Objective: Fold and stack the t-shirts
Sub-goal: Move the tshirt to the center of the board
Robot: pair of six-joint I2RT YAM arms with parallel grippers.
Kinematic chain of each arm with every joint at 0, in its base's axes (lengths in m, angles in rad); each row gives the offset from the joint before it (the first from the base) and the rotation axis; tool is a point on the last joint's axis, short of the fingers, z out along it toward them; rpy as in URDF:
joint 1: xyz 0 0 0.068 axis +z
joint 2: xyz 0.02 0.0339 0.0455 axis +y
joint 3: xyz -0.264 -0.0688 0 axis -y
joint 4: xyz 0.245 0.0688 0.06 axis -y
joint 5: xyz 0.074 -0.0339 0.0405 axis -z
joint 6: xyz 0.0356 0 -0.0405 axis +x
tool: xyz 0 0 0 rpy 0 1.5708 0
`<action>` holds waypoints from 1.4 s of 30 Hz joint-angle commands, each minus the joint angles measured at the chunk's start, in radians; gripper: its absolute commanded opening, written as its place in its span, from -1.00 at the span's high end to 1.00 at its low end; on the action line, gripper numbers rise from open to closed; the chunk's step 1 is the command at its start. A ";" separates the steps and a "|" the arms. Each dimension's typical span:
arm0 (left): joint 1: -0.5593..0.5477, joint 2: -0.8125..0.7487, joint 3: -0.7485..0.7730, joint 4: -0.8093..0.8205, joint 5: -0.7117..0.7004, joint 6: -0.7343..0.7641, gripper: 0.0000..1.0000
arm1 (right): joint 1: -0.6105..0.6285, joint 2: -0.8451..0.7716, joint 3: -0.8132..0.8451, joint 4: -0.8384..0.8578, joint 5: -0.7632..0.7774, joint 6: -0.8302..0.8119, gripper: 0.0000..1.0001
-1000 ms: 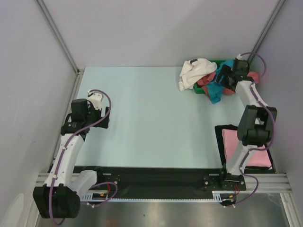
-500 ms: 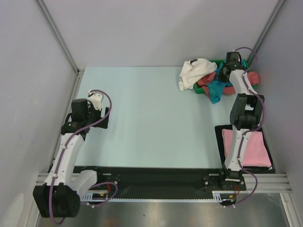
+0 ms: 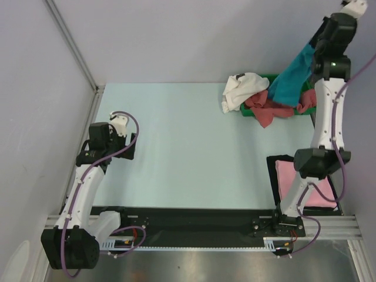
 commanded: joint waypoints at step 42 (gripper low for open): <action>-0.234 0.413 0.174 -0.065 -0.010 0.306 -0.40 | 0.435 -0.613 -1.441 0.175 -0.291 0.291 -0.11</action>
